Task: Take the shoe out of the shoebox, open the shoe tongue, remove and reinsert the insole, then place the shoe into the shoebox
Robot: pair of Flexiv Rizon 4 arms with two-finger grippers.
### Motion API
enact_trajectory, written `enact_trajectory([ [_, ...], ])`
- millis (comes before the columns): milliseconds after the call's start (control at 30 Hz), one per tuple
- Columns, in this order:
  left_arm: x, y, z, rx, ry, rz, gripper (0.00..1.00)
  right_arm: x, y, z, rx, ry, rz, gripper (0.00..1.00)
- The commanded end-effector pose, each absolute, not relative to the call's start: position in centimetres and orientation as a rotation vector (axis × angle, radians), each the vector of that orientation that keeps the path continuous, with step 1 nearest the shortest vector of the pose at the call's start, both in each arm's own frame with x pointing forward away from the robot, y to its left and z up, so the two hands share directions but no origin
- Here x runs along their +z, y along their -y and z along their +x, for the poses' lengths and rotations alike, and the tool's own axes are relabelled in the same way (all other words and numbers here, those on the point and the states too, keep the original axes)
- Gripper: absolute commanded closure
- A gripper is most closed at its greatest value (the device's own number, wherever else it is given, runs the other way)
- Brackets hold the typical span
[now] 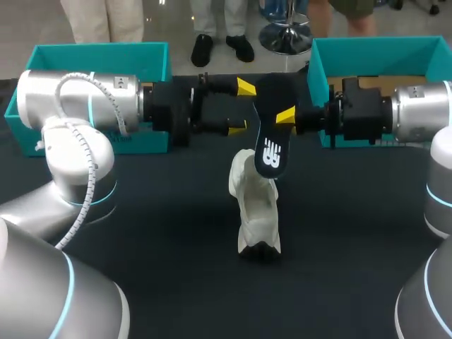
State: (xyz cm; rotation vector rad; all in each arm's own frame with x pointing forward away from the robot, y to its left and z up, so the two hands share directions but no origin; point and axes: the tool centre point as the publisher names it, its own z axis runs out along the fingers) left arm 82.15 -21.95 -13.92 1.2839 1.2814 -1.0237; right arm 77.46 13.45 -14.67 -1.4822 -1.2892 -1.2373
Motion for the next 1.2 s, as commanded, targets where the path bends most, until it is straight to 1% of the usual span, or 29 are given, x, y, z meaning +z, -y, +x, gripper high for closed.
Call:
enact_trajectory([
  [33,-14.4,22.9,82.5,-1.04,-1.25,1.253,0.0,-14.7,-14.3,77.6,-1.229,1.293,-1.482,1.0],
  [133,-14.2,23.4,82.7,-1.067,-1.236,1.236,0.0,-14.8,-14.6,77.6,-1.225,1.291,-1.475,1.0],
  [167,-14.1,23.5,82.7,-1.072,-1.232,1.236,0.09,-14.8,-14.8,77.6,-1.222,1.29,-1.471,1.0],
  [267,-14.0,24.1,82.7,-1.091,-1.225,1.229,0.15,-14.9,-15.3,77.6,-1.213,1.291,-1.46,1.0],
  [300,-14.0,24.2,82.7,-1.093,-1.225,1.229,0.2,-15.0,-15.3,77.6,-1.213,1.291,-1.459,1.0],
  [333,-14.0,24.4,82.7,-1.094,-1.223,1.229,0.3,-15.0,-15.3,77.6,-1.212,1.29,-1.458,1.0],
  [367,-14.0,24.5,82.7,-1.095,-1.222,1.227,0.33,-15.0,-15.3,77.6,-1.212,1.289,-1.458,1.0],
  [433,-14.1,24.6,82.6,-1.099,-1.222,1.224,0.51,-14.9,-15.5,77.5,-1.212,1.289,-1.455,1.0],
  [533,-14.2,24.9,82.5,-1.104,-1.222,1.221,0.53,-14.9,-15.6,77.4,-1.209,1.291,-1.451,1.0],
  [600,-14.3,25.0,82.5,-1.105,-1.223,1.219,0.57,-14.8,-15.6,77.3,-1.208,1.292,-1.451,1.0],
  [633,-14.3,25.0,82.5,-1.106,-1.225,1.218,0.57,-14.8,-15.6,77.3,-1.208,1.291,-1.451,1.0],
  [700,-14.4,25.0,82.4,-1.107,-1.224,1.217,0.62,-14.8,-15.5,77.2,-1.21,1.289,-1.453,1.0],
  [733,-14.4,24.9,82.4,-1.108,-1.225,1.217,0.62,-14.9,-15.5,77.2,-1.211,1.288,-1.454,1.0],
  [767,-14.5,24.9,82.4,-1.109,-1.224,1.217,0.64,-14.9,-15.5,77.2,-1.212,1.288,-1.455,1.0],
  [800,-14.5,24.8,82.3,-1.111,-1.222,1.215,0.69,-14.9,-15.4,77.1,-1.215,1.285,-1.456,1.0],
  [933,-14.6,24.7,82.1,-1.114,-1.225,1.217,0.67,-15.0,-15.3,77.2,-1.218,1.282,-1.461,1.0],
  [1000,-14.6,24.7,82.1,-1.115,-1.226,1.217,0.68,-15.0,-15.2,77.2,-1.219,1.28,-1.463,1.0],
  [1067,-14.7,24.7,82.1,-1.114,-1.228,1.218,0.72,-15.0,-15.2,77.2,-1.219,1.28,-1.463,1.0],
  [1100,-14.7,24.7,82.1,-1.114,-1.229,1.218,0.78,-15.0,-15.2,77.2,-1.218,1.281,-1.462,1.0],
  [1133,-14.8,24.7,82.0,-1.114,-1.23,1.219,0.93,-15.0,-15.2,77.2,-1.217,1.281,-1.462,1.0],
  [1167,-14.8,24.7,82.0,-1.115,-1.229,1.218,1.0,-15.0,-15.2,77.1,-1.218,1.281,-1.461,1.0],
  [1200,-14.9,24.7,81.9,-1.119,-1.233,1.221,1.0,-15.0,-15.2,77.1,-1.218,1.281,-1.461,1.0],
])
